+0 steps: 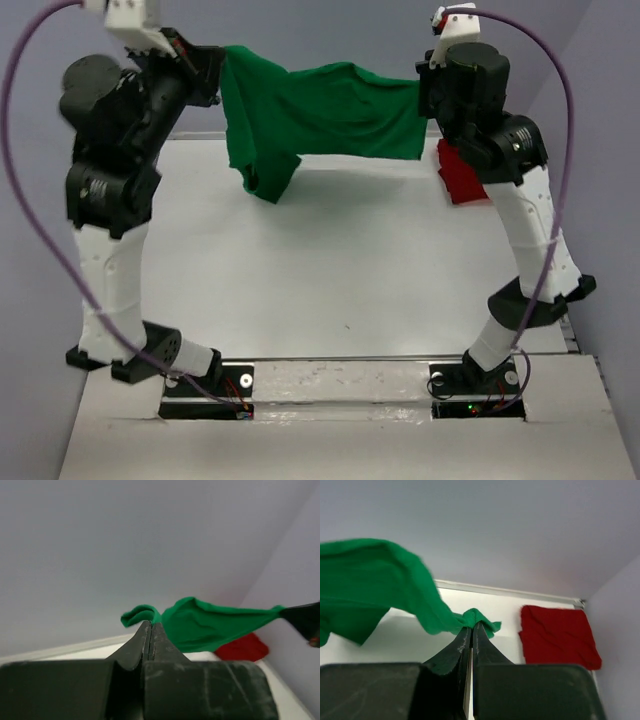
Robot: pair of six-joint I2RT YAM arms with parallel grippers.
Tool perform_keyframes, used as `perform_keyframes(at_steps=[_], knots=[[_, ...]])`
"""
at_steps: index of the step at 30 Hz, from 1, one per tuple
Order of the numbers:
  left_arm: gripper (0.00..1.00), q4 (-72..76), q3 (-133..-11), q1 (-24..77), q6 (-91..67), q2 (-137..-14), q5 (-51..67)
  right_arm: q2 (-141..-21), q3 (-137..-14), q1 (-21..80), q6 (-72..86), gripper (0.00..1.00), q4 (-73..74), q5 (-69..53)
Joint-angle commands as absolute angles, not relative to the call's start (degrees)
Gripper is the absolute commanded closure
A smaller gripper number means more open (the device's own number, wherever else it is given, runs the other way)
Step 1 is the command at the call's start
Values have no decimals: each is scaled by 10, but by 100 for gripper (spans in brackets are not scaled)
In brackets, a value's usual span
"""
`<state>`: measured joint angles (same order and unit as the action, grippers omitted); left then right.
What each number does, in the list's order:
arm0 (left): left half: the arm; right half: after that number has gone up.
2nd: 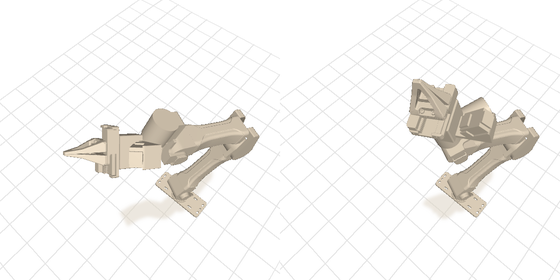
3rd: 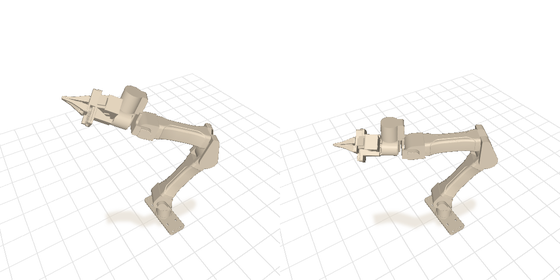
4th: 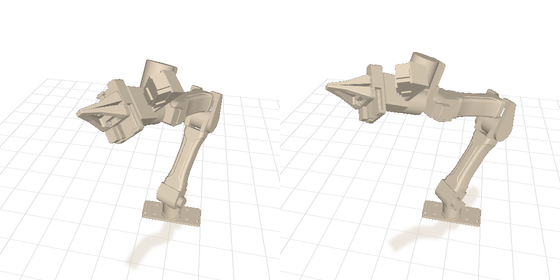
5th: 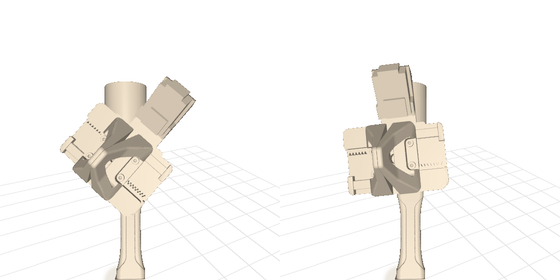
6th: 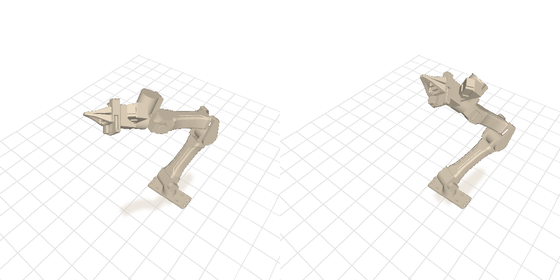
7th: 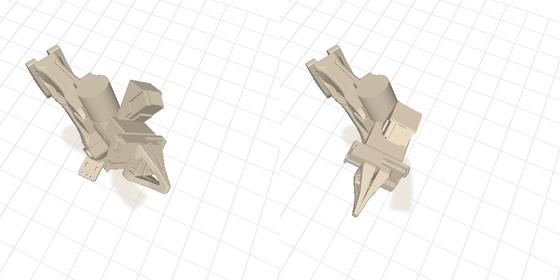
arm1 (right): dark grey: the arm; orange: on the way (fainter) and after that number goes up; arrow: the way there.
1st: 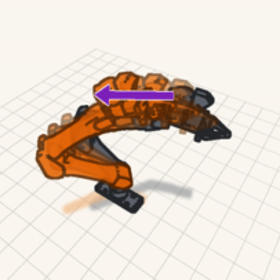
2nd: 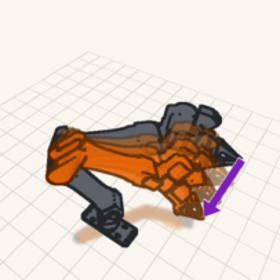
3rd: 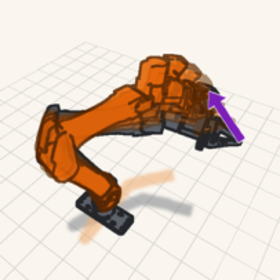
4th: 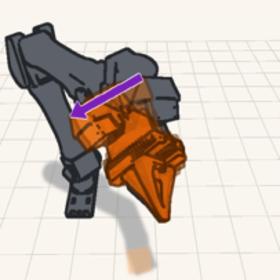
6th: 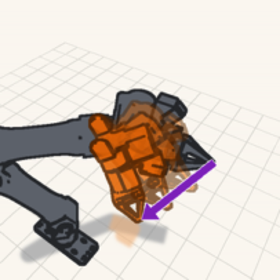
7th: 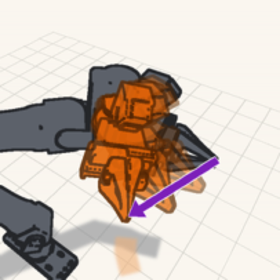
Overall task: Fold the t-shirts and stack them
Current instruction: Flatten the tshirt out
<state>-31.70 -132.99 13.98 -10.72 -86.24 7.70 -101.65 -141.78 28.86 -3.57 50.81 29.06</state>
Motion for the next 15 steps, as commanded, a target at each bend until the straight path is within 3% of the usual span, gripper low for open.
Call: perform_keyframes(at_steps=[1,5,8,11,13,14,15], knots=[[100,-299,-1294,190,-97,-736,37,-927,-1383,409,-68,100,471,444],[100,-322,-1269,193,-91,-658,18,-863,-1350,519,-112,100,426,603],[100,-358,-1280,194,-77,-622,6,-765,-1207,612,-204,100,310,685],[100,-354,-1228,195,-80,-578,-15,-724,-1139,655,-269,100,190,758],[100,-362,-1207,195,-84,-567,-13,-699,-1060,689,-391,100,28,808],[100,-367,-1202,194,-85,-568,-13,-682,-992,697,-535,100,-171,818],[100,-367,-1202,194,-85,-568,-15,-682,-991,697,-606,100,-173,825]])
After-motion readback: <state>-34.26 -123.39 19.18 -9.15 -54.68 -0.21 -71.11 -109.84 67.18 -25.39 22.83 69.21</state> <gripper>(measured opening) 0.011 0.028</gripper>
